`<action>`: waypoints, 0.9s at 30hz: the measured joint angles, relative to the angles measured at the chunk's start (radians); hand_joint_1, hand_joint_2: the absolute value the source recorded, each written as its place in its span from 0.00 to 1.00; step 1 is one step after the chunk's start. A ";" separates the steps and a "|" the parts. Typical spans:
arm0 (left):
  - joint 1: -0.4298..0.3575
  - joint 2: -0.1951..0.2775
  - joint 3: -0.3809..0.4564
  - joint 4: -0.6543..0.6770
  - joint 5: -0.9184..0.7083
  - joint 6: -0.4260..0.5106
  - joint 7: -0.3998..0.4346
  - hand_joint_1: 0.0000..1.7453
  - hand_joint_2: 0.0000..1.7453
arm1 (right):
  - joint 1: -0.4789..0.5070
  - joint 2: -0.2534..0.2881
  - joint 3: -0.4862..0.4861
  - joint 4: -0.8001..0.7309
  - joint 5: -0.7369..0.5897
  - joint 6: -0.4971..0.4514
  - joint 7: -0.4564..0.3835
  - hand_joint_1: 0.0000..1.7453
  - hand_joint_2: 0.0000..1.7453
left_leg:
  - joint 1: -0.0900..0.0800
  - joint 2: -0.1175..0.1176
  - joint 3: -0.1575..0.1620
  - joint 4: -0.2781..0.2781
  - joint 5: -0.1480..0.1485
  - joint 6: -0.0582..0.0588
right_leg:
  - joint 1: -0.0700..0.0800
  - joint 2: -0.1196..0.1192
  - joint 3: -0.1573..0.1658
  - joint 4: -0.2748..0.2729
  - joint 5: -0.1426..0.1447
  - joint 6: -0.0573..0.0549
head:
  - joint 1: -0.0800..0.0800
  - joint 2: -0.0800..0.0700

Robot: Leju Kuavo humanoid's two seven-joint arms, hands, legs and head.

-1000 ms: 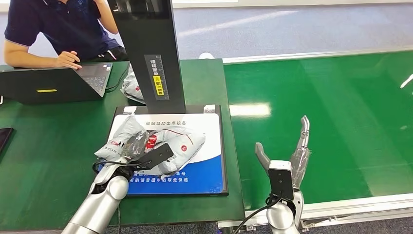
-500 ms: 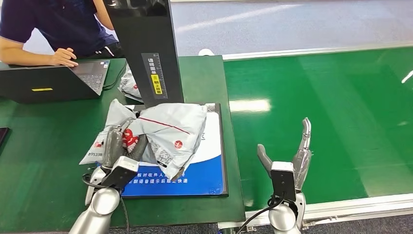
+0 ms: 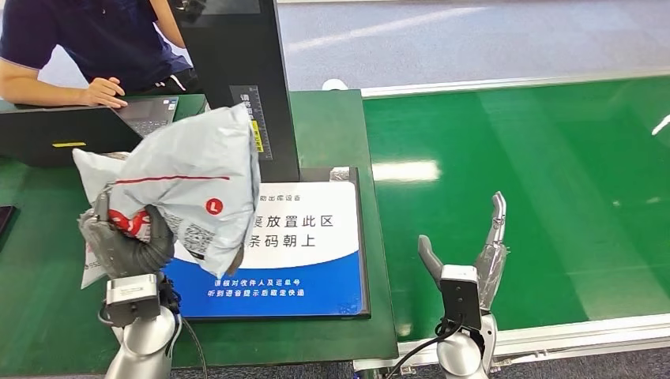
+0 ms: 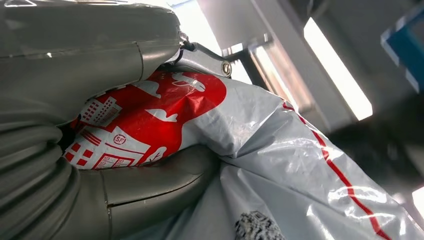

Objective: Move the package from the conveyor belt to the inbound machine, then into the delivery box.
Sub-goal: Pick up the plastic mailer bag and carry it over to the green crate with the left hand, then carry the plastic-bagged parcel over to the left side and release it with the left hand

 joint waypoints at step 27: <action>-0.307 -0.056 0.685 0.242 -0.406 0.083 0.101 1.00 1.00 | 0.025 0.025 0.000 -0.020 0.058 0.000 0.001 0.00 1.00 | 0.001 0.002 -0.001 0.000 0.001 -0.001 | 0.001 0.002 -0.001 0.001 0.000 0.000 | 0.000 0.000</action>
